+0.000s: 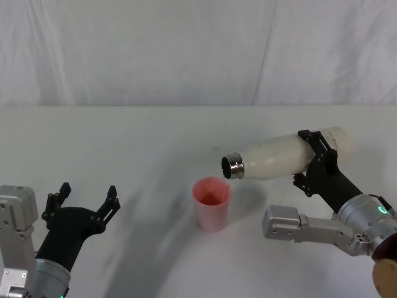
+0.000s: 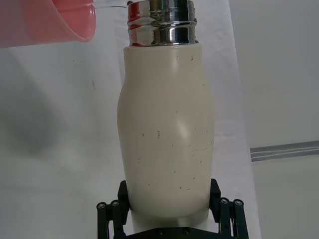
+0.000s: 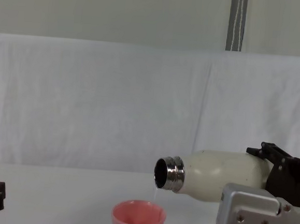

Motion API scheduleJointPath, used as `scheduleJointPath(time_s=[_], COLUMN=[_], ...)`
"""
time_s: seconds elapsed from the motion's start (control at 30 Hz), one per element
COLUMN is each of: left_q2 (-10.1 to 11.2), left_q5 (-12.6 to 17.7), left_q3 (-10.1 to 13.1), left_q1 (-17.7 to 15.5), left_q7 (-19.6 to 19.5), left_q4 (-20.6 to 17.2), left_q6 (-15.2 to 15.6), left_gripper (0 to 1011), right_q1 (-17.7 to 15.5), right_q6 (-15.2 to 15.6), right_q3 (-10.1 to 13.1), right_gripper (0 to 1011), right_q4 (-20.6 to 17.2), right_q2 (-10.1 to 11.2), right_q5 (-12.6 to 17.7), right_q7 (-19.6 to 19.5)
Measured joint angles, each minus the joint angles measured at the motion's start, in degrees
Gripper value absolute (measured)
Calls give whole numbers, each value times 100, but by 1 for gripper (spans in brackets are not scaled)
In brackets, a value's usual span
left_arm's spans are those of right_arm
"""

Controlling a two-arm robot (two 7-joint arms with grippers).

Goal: Grasp the thermos with one hand and pour water into the cup lid.

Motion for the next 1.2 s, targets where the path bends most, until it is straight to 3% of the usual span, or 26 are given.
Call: scheduleJointPath(time_s=[1.2], left_q2=[0], left_q5=[0], left_q3=[0], left_q1=[0], left_q7=[0], left_q4=[0], left_q6=[0], left_gripper=[1001], right_q1=[17], right_q6=[-2], right_q3=[-13], right_gripper=[951], right_q4=[0], right_q2=[21], right_q5=[-23], right_q7=[8])
